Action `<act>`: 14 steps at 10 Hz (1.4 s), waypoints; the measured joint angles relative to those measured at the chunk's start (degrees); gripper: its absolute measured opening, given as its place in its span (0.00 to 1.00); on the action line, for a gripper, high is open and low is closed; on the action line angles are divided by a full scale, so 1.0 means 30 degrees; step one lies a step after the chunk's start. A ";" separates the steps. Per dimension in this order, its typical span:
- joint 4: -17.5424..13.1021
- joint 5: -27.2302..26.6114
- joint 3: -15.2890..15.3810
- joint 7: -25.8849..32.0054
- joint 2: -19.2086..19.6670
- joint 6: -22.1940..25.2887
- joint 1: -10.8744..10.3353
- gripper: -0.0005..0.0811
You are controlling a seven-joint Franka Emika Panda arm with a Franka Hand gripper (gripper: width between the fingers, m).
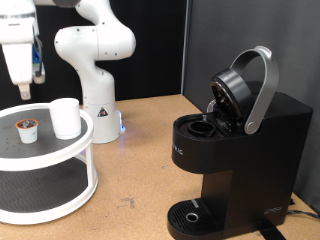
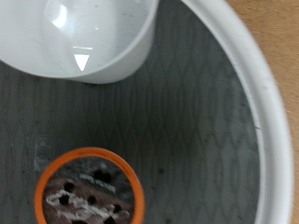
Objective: Make a cup of coffee with the keurig machine
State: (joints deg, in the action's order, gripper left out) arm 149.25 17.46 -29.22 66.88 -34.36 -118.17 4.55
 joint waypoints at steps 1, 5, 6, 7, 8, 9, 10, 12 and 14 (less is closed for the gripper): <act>0.0285 0.0084 -0.0175 0.0169 0.0244 -0.0135 0.0007 0.99; 0.1335 0.0356 -0.0688 0.0258 0.1393 -0.2143 0.0016 0.99; 0.1555 0.0457 -0.0818 0.0439 0.1605 -0.2593 0.0025 0.99; 0.1735 0.0494 -0.0970 0.0663 0.1724 -0.2993 0.0050 0.99; 0.1857 0.0501 -0.1166 0.0907 0.1809 -0.3246 0.0071 0.99; 0.1947 0.0518 -0.1289 0.0992 0.1846 -0.3460 0.0080 0.99; 0.2071 0.0618 -0.1356 0.0992 0.1873 -0.3712 0.0097 0.99; 0.2367 0.0896 -0.1423 0.0971 0.2027 -0.4292 0.0193 0.99; 0.2623 0.1115 -0.1476 0.0912 0.2297 -0.4814 0.0272 0.99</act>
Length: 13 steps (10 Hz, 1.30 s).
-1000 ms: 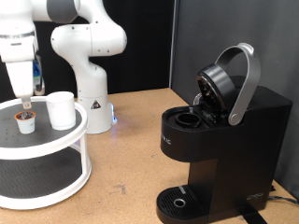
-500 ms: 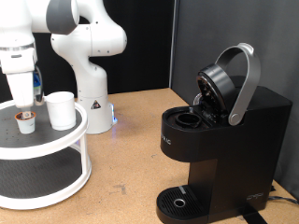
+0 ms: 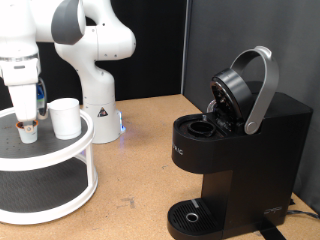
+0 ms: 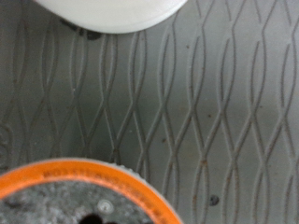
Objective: Make a cup of coffee with the keurig machine
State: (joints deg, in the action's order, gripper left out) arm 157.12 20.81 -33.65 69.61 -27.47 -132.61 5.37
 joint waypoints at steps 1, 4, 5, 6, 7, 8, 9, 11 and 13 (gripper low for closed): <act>0.0089 0.0034 -0.0012 0.0000 0.0198 -0.0243 0.0043 0.99; 0.0179 0.0040 -0.0039 0.0000 0.0539 -0.0479 0.0054 0.99; 0.0180 0.0040 -0.0051 0.0000 0.0618 -0.0512 0.0054 0.99; 0.0180 0.0040 -0.0063 0.0000 0.0662 -0.0522 0.0055 0.95; 0.0180 0.0040 -0.0066 -0.0013 0.0704 -0.0533 0.0055 0.95; 0.0180 0.0040 -0.0066 -0.0055 0.0730 -0.0546 0.0055 0.74; 0.0180 0.0040 -0.0066 -0.0133 0.0746 -0.0548 0.0055 0.74; 0.0162 0.0040 -0.0065 -0.0273 0.0758 -0.0548 0.0055 0.54; -0.0050 -0.0118 -0.0062 -0.0281 0.0723 -0.0459 0.0048 0.53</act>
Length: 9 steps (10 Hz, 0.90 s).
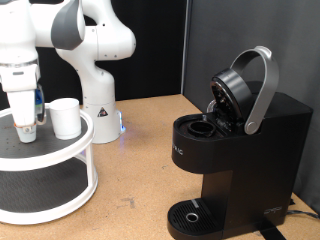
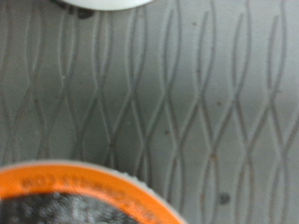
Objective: Make a cup of coffee with the keurig machine
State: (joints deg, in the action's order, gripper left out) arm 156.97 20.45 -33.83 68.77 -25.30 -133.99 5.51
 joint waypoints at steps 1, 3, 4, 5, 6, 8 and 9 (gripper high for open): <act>-0.0289 -0.0244 0.0011 0.0112 -0.0141 0.0439 -0.0030 0.53; -0.1155 -0.0811 0.0061 0.0495 -0.0693 0.1756 -0.0142 0.53; -0.1610 -0.1026 0.0110 0.0629 -0.1001 0.2413 -0.0189 0.53; -0.2034 -0.1174 0.0186 0.0677 -0.1279 0.2982 -0.0254 0.53; -0.2396 -0.1296 0.0308 0.0678 -0.1527 0.3574 -0.0328 0.53; -0.2323 -0.1929 0.0260 0.0644 -0.1502 0.3576 -0.0384 0.53; -0.2568 -0.3480 0.0182 0.0681 -0.1502 0.4071 -0.0710 0.53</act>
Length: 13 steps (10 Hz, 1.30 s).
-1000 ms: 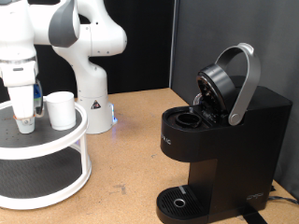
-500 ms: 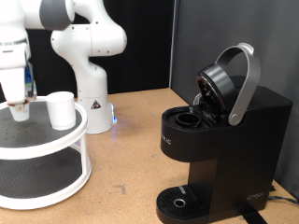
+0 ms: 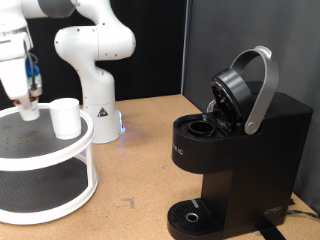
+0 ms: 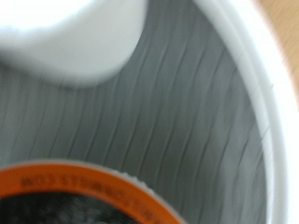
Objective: Make a cup of coffee with the keurig machine
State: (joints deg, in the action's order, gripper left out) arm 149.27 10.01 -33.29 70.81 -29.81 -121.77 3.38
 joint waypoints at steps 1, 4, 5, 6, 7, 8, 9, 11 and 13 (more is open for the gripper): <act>-0.0600 -0.1805 -0.0122 -0.0008 -0.0001 0.0763 -0.0573 0.53; -0.2241 -0.5633 -0.0160 -0.0357 0.0007 0.1982 -0.2018 0.53; -0.2514 -0.5996 0.0111 -0.1029 0.0025 0.1996 -0.2331 0.53; -0.2665 -0.6043 0.0386 -0.1678 0.0269 0.1996 -0.2437 0.53; -0.2638 -0.6041 0.0333 -0.1549 0.0267 0.1996 -0.2434 0.53; -0.2633 -0.6354 0.0322 -0.1629 0.0268 0.1898 -0.2447 0.53; -0.2713 -0.7276 0.0324 -0.1635 0.0269 0.1795 -0.2638 0.53; -0.3483 -0.9139 0.0285 -0.1427 0.0450 0.2457 -0.3670 0.53; -0.4657 -1.0175 0.0265 -0.0812 0.0902 0.3793 -0.4788 0.53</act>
State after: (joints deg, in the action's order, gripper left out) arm 135.29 -20.51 -32.49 68.37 -27.10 -110.40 -10.98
